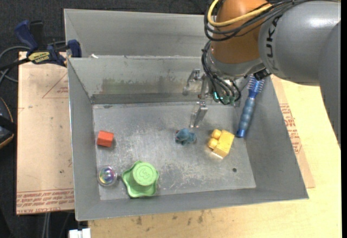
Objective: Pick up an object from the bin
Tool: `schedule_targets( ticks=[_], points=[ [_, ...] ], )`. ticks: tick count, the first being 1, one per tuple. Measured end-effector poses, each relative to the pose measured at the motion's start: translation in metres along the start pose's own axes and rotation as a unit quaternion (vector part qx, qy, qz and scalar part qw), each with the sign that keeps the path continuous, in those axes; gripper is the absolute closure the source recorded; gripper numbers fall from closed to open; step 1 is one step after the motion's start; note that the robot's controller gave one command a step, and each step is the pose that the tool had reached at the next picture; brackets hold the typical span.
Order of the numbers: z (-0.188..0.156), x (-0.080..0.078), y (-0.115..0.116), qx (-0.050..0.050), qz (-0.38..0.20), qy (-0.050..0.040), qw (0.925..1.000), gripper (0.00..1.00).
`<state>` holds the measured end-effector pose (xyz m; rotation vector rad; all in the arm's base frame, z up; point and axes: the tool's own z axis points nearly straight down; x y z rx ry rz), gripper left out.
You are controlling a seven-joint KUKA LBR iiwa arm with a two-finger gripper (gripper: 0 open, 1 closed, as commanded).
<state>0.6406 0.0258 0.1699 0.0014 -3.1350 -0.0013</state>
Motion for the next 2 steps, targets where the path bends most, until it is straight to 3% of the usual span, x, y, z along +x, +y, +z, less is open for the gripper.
schedule_targets(
  ticks=[1,2],
  points=[
    [0.087,0.042,-0.015,-0.001,0.031,-0.0082,0.9995,0.0],
    [0.07,0.056,-0.009,-0.001,0.075,-0.0037,0.9972,0.0]
  ],
)
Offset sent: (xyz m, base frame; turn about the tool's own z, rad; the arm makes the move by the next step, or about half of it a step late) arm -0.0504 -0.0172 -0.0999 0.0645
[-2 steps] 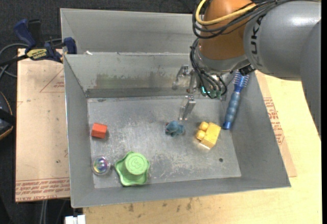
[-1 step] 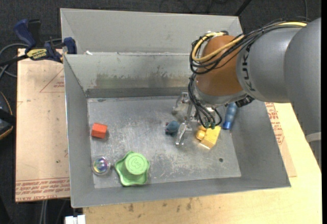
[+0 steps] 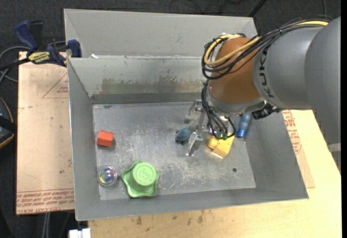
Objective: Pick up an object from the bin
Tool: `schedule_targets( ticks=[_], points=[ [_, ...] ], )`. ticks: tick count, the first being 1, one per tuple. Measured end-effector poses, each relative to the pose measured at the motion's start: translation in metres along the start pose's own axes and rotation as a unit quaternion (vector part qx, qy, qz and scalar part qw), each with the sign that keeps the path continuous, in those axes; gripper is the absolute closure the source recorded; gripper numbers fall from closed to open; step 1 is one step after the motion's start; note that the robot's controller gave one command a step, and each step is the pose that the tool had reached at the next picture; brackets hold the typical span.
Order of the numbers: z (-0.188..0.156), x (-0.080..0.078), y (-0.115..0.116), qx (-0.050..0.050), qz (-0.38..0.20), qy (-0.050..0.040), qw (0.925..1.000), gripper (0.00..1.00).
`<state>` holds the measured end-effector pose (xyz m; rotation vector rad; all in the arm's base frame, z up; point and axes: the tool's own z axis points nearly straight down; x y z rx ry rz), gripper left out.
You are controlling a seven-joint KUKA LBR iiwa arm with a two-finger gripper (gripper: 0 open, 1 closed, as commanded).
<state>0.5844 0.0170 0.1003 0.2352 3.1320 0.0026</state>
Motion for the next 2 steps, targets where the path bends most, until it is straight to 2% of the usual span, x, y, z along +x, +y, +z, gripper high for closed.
schedule_targets(
  ticks=[1,2],
  points=[
    [-0.005,0.005,0.0,0.0,0.053,0.0003,0.9986,0.0],
    [0.024,-0.001,0.008,-0.001,0.145,-0.0021,0.9895,0.0]
  ],
)
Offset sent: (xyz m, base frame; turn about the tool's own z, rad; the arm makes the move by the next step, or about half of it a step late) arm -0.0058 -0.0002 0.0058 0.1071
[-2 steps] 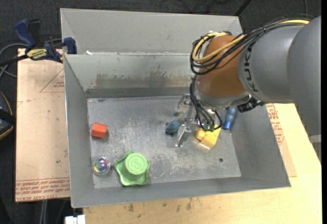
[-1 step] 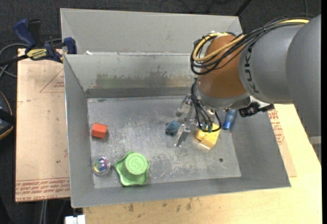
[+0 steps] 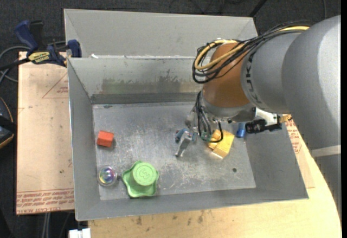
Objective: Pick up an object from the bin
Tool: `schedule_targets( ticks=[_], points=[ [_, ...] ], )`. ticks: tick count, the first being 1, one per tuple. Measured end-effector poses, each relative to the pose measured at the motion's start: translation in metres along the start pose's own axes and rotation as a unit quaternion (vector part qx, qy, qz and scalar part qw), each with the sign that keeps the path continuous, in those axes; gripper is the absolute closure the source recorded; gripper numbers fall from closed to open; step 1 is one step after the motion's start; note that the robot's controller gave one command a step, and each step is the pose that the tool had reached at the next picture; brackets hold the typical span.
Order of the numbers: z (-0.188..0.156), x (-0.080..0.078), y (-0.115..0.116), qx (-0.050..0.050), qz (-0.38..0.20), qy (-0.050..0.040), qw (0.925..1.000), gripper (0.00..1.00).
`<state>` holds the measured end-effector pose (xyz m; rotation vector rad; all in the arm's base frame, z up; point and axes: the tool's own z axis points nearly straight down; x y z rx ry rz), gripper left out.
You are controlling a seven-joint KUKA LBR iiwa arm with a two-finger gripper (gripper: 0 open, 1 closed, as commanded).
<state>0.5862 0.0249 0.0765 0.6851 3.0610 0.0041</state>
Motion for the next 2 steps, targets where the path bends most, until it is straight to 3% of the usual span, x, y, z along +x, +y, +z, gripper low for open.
schedule_targets(
  ticks=[1,2],
  points=[
    [-0.0032,-0.0019,0.0014,0.0,-0.001,-0.0004,1.0,0.0],
    [-0.0049,-0.0024,0.0029,-0.001,-0.001,-0.001,1.0,1.0]
  ],
)
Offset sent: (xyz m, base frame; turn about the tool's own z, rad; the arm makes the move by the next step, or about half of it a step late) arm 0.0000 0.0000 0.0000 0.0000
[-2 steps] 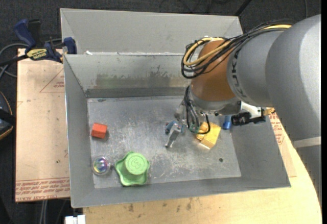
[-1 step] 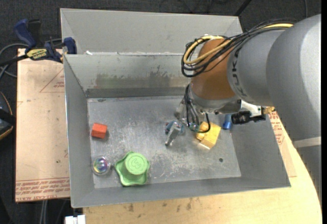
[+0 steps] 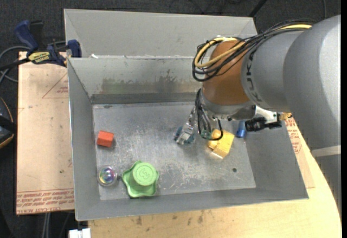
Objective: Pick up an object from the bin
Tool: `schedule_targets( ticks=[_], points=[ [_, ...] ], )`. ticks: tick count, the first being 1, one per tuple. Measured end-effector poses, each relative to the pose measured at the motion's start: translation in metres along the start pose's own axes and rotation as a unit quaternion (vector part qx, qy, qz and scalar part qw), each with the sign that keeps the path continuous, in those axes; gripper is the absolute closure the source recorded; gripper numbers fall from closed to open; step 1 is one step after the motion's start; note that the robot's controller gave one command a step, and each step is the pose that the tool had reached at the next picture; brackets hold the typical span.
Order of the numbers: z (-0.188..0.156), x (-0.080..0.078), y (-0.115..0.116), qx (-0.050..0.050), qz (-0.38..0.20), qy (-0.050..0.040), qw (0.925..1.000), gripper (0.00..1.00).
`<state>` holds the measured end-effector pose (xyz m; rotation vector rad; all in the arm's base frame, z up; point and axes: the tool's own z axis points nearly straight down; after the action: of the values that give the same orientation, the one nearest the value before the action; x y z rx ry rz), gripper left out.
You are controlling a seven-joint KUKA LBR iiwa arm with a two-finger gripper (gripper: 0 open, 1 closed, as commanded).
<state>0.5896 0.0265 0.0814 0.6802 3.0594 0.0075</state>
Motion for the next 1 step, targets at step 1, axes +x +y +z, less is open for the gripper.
schedule_targets(
  ticks=[1],
  points=[
    [-0.065,-0.0021,0.0016,0.001,-0.001,-0.0007,1.0,1.0]
  ],
)
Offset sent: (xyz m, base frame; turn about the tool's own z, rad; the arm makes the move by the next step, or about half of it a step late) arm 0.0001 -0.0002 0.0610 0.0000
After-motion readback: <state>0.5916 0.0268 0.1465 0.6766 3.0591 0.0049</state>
